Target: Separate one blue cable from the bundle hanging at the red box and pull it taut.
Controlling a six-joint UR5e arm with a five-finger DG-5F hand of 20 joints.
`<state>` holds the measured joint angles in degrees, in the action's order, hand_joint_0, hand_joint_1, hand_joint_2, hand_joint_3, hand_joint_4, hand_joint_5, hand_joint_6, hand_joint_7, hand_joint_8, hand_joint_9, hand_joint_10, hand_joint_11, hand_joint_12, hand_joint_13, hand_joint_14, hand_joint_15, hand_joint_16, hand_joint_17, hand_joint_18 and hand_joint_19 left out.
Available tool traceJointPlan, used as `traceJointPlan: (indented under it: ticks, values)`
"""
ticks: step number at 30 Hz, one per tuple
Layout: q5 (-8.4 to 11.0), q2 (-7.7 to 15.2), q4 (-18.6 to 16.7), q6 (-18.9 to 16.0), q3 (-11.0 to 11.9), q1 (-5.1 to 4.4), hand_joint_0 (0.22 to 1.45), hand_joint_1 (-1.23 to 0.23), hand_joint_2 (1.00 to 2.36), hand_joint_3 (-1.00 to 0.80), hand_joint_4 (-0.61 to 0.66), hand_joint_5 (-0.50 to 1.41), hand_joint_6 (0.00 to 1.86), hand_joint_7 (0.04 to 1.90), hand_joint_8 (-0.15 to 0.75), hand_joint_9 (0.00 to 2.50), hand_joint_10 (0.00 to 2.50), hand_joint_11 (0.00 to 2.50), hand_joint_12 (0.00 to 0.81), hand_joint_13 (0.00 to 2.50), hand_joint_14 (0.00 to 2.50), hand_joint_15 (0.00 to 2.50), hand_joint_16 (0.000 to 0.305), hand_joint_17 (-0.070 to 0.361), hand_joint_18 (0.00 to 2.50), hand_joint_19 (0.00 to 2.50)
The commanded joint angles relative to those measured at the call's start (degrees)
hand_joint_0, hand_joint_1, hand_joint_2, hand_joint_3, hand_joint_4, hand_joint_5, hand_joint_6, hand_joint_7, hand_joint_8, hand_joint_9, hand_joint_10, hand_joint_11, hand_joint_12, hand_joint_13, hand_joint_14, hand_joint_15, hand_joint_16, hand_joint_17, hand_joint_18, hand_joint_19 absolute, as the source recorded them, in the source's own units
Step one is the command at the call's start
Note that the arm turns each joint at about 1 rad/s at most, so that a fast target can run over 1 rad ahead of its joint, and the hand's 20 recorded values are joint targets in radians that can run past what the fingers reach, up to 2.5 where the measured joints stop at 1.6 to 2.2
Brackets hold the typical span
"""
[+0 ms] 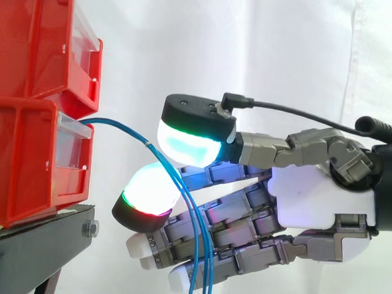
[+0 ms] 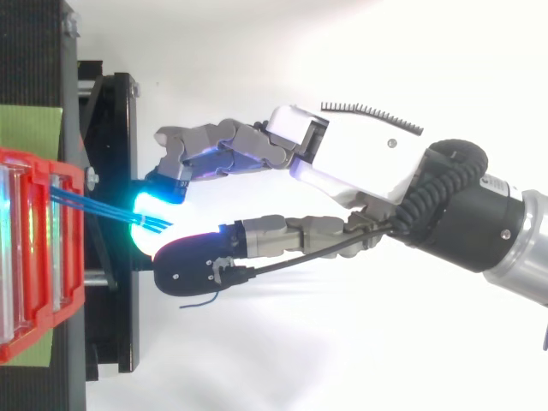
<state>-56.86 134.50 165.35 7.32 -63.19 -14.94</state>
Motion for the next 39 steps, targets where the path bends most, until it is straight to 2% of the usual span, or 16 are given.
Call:
traceJointPlan:
  ticks: [1,3,9,14,18,24,28,33,39]
  values:
    - [-0.10,-0.6,1.3,-0.1,0.0,0.09,0.63,-0.60,1.01,-0.43,0.16,-0.20,0.80,0.97,0.276,0.57,0.01,0.28,0.247,0.24,0.00,0.00,0.034,0.076,0.35,0.29]
    - [-0.10,-0.6,1.8,-0.1,0.0,0.09,0.65,-0.61,1.02,-0.33,0.12,-0.21,0.82,1.04,0.275,0.57,0.01,0.29,0.246,0.24,0.00,0.00,0.034,0.076,0.36,0.28]
    - [-0.01,-1.0,3.9,-0.2,0.0,0.09,0.66,-0.66,1.02,-0.24,0.08,-0.23,0.87,1.01,0.272,0.55,0.01,0.30,0.245,0.23,0.00,0.00,0.034,0.076,0.35,0.28]
    - [-0.01,-1.6,4.7,-0.6,0.0,0.09,0.71,-0.74,1.02,-0.31,0.07,-0.23,0.88,0.90,0.266,0.56,0.01,0.32,0.247,0.26,0.00,0.00,0.034,0.076,0.40,0.28]
    - [-0.01,-2.1,6.0,-0.7,0.0,0.09,0.77,-0.80,1.01,-0.41,0.08,-0.24,0.88,0.88,0.263,0.58,0.01,0.36,0.252,0.30,0.00,0.00,0.035,0.079,0.45,0.31]
    - [-0.01,-3.0,8.9,-0.6,0.0,0.18,0.82,-0.83,1.00,-0.50,0.11,-0.24,0.91,0.94,0.262,0.62,0.01,0.43,0.246,0.34,0.00,0.01,0.035,0.079,0.48,0.33]
    - [-0.10,-3.4,10.4,-0.6,0.0,0.26,0.78,-0.82,1.00,-0.50,0.14,-0.24,0.91,0.95,0.261,0.63,0.02,0.45,0.248,0.38,0.00,0.03,0.036,0.080,0.53,0.30]
    - [-0.10,-3.9,12.0,-0.6,0.0,0.35,0.62,-0.82,1.00,-0.50,0.17,-0.24,0.90,0.94,0.270,0.61,0.02,0.47,0.244,0.39,0.00,0.07,0.035,0.079,0.54,0.34]
    - [-0.10,-4.1,13.8,-0.7,0.0,0.53,0.60,-0.82,1.00,-0.50,0.18,-0.24,0.89,0.90,0.281,0.63,0.01,0.48,0.237,0.41,0.00,0.08,0.035,0.079,0.54,0.35]
